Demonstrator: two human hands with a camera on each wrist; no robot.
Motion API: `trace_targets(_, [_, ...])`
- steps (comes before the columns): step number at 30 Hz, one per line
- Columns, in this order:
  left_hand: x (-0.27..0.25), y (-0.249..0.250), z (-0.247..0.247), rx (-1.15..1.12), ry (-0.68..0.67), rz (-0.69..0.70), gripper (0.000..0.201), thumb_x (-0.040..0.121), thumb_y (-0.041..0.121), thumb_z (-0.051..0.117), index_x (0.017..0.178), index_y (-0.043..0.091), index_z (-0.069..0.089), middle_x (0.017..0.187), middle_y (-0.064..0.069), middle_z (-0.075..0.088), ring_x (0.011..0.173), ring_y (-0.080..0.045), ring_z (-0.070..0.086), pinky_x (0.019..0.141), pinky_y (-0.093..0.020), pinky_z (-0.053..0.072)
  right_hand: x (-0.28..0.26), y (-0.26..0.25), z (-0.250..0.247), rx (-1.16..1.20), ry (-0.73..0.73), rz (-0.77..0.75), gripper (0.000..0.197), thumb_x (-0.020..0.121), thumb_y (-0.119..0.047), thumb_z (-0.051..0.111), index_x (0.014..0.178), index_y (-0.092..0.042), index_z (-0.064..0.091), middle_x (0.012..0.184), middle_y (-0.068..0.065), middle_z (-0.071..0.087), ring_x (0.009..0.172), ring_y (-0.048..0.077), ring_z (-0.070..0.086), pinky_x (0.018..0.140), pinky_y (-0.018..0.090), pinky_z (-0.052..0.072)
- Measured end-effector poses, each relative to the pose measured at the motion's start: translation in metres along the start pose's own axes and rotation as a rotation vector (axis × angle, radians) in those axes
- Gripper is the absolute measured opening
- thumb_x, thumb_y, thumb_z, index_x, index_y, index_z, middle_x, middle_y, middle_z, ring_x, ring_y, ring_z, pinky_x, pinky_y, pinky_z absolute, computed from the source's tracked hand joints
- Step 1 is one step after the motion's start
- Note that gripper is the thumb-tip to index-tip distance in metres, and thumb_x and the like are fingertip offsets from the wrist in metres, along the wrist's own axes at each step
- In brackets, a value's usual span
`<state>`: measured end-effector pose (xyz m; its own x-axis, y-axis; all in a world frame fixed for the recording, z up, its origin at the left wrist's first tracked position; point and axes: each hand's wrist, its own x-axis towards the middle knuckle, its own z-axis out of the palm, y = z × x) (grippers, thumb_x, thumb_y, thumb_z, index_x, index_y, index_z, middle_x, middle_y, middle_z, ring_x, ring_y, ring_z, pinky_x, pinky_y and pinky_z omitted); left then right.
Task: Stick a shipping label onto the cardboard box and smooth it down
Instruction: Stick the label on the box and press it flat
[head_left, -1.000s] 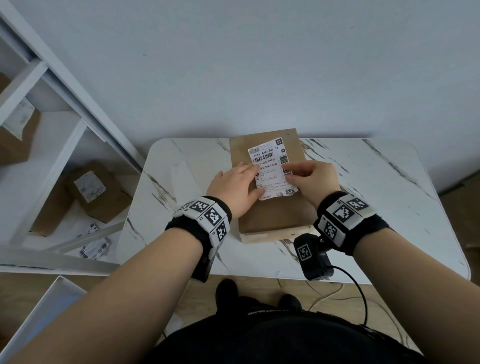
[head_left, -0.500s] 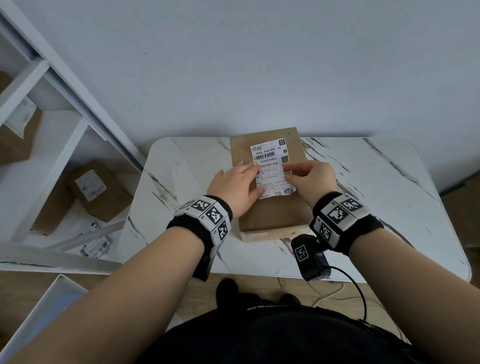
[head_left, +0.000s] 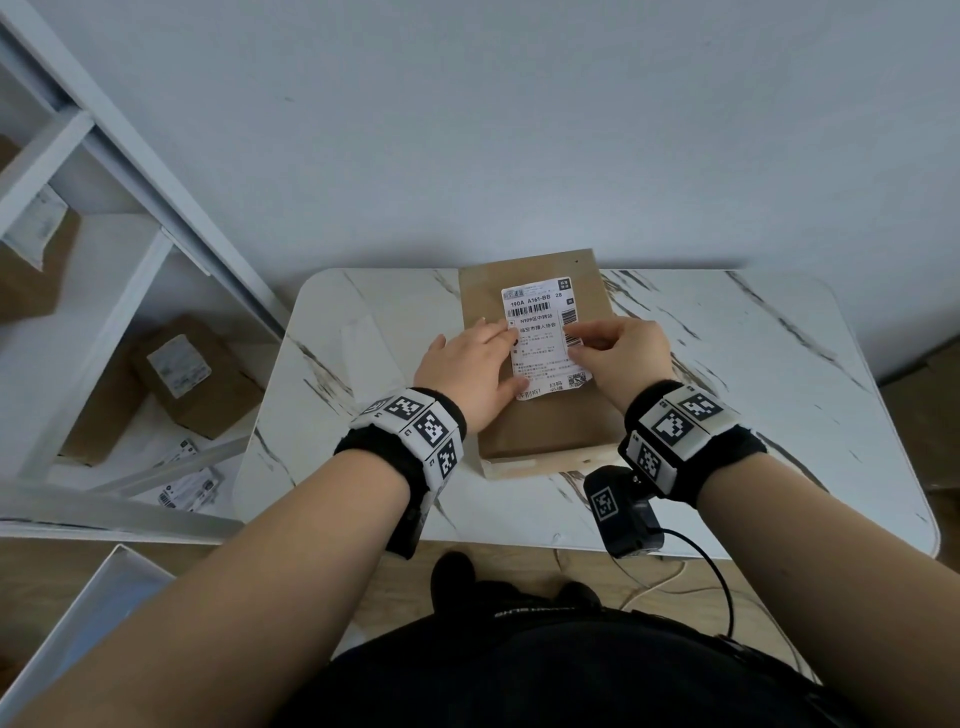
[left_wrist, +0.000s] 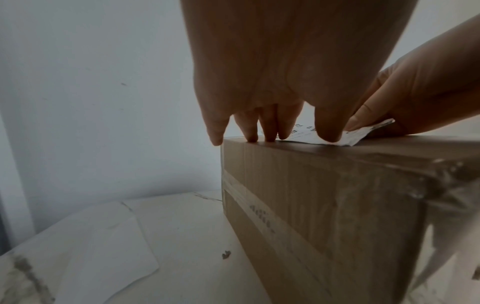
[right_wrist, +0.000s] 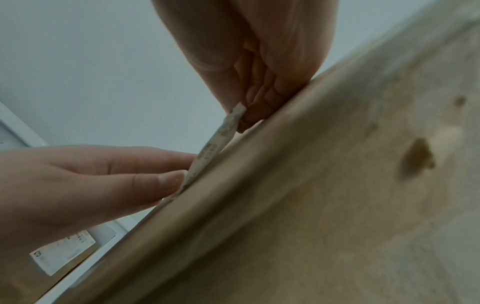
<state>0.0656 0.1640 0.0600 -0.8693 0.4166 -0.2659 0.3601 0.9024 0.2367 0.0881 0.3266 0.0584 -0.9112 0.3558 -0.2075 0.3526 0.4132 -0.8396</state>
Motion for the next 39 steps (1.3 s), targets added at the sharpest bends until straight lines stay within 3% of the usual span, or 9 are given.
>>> trace_targets(5, [0.000, 0.000, 0.001, 0.015, 0.004, 0.003, 0.065, 0.092, 0.047, 0.045, 0.149, 0.023, 0.025, 0.160, 0.005, 0.021, 0.149, -0.018, 0.016, 0.119, -0.050, 0.019, -0.001, 0.000, 0.001, -0.024, -0.004, -0.016, 0.026, 0.083, -0.004, 0.065, 0.107, -0.010, 0.072, 0.104, 0.013, 0.074, 0.084, 0.015, 0.064, 0.087, 0.033, 0.056])
trace_targets(13, [-0.003, 0.000, 0.003, 0.044, 0.002, 0.010, 0.062, 0.092, 0.048, 0.044, 0.148, 0.028, 0.026, 0.160, 0.006, 0.019, 0.149, -0.019, 0.014, 0.119, -0.053, 0.014, 0.000, 0.001, 0.002, -0.073, -0.019, -0.038, 0.027, 0.085, -0.004, 0.063, 0.110, -0.009, 0.071, 0.106, 0.014, 0.073, 0.082, 0.013, 0.060, 0.077, 0.022, 0.051])
trace_targets(19, [-0.004, 0.002, 0.002, 0.151, -0.001, 0.014, 0.063, 0.091, 0.054, 0.041, 0.147, 0.031, 0.027, 0.160, 0.007, 0.017, 0.149, -0.018, 0.015, 0.119, -0.055, 0.009, 0.000, 0.001, 0.003, -0.154, -0.018, -0.093, 0.028, 0.085, -0.005, 0.062, 0.111, -0.009, 0.070, 0.107, 0.012, 0.073, 0.092, 0.021, 0.067, 0.086, 0.029, 0.054])
trace_targets(23, [-0.003, 0.002, 0.000, 0.170, -0.023, 0.012, 0.063, 0.091, 0.056, 0.038, 0.147, 0.032, 0.026, 0.161, 0.012, 0.014, 0.149, -0.018, 0.013, 0.118, -0.057, 0.008, -0.001, 0.002, 0.005, -0.252, -0.009, -0.159, 0.031, 0.082, -0.006, 0.062, 0.113, -0.009, 0.069, 0.107, 0.011, 0.072, 0.080, 0.011, 0.056, 0.079, 0.019, 0.046])
trace_targets(28, [-0.002, 0.002, 0.001, 0.176, -0.026, 0.007, 0.064, 0.090, 0.057, 0.038, 0.148, 0.033, 0.024, 0.160, 0.013, 0.016, 0.149, -0.016, 0.014, 0.117, -0.057, 0.009, -0.002, 0.003, 0.006, -0.353, -0.026, -0.218, 0.038, 0.080, -0.011, 0.068, 0.117, -0.008, 0.066, 0.115, 0.011, 0.067, 0.101, 0.024, 0.063, 0.091, 0.027, 0.048])
trace_targets(32, [-0.003, 0.002, 0.001, 0.181, -0.029, 0.004, 0.064, 0.090, 0.057, 0.037, 0.148, 0.033, 0.023, 0.160, 0.013, 0.014, 0.149, -0.016, 0.013, 0.116, -0.057, 0.008, -0.005, 0.006, 0.006, -0.422, -0.032, -0.253, 0.040, 0.082, -0.013, 0.065, 0.122, -0.008, 0.062, 0.118, 0.012, 0.063, 0.105, 0.025, 0.060, 0.089, 0.025, 0.043])
trace_targets(39, [-0.004, 0.004, 0.001, 0.187, -0.043, -0.006, 0.067, 0.090, 0.059, 0.034, 0.149, 0.032, 0.019, 0.161, 0.012, 0.010, 0.150, -0.015, 0.009, 0.117, -0.057, 0.007, -0.011, 0.016, 0.005, -0.435, 0.008, -0.305, 0.040, 0.084, -0.016, 0.066, 0.122, -0.006, 0.062, 0.126, 0.014, 0.053, 0.118, 0.028, 0.048, 0.102, 0.029, 0.036])
